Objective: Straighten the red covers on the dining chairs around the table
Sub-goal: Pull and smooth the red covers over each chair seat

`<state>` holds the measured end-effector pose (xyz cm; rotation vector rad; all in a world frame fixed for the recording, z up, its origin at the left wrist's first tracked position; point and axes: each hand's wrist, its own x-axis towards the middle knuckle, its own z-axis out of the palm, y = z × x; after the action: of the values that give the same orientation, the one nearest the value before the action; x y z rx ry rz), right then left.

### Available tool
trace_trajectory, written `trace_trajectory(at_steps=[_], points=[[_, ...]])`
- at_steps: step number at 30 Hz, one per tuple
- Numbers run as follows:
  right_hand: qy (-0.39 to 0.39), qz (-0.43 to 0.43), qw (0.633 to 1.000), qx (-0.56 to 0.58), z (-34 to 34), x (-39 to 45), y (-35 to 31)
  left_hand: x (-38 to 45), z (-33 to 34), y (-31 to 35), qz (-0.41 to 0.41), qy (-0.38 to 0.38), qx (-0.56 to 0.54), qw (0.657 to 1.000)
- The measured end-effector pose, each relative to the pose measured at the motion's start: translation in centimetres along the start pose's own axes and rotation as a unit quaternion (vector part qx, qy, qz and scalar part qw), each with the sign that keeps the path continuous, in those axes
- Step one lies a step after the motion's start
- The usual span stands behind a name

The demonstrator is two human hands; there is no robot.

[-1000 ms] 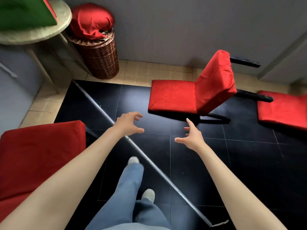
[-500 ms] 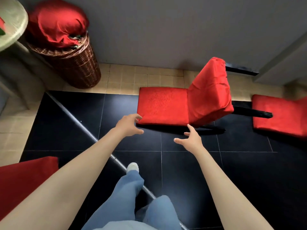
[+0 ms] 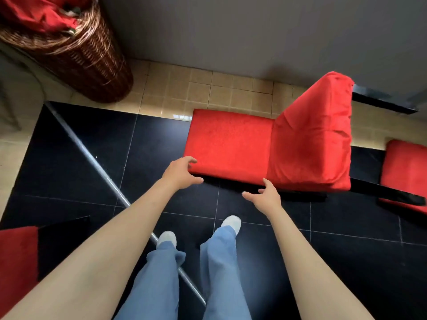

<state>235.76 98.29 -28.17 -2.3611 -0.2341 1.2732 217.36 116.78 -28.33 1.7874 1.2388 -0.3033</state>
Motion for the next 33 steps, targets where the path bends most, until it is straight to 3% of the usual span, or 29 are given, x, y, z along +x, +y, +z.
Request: trace_trajectory(at_steps=[8, 16, 22, 27, 33], points=[[-0.035, 0.045, 0.998, 0.009, 2.8, 15.2, 1.9, 11.0, 8.3, -1.9, -0.097, 0.001, -0.061, 0.993], [-0.019, 0.102, 0.994, 0.038, 8.7, 28.5, 7.3, 22.2, 17.5, -7.8, -0.182, -0.013, -0.085, 0.980], [0.019, 0.126, 0.990, 0.053, 12.9, 36.9, 11.8, 29.6, 24.8, -11.3, -0.171, -0.044, -0.057, 0.983], [0.084, 0.139, 0.986, 0.039, 14.2, 41.4, 14.4, 33.6, 28.9, -13.4, -0.211, -0.013, -0.103, 0.972], [0.113, 0.166, 0.979, 0.039, 16.0, 43.6, 16.1, 36.0, 31.9, -15.1, -0.242, 0.019, -0.078, 0.967]])
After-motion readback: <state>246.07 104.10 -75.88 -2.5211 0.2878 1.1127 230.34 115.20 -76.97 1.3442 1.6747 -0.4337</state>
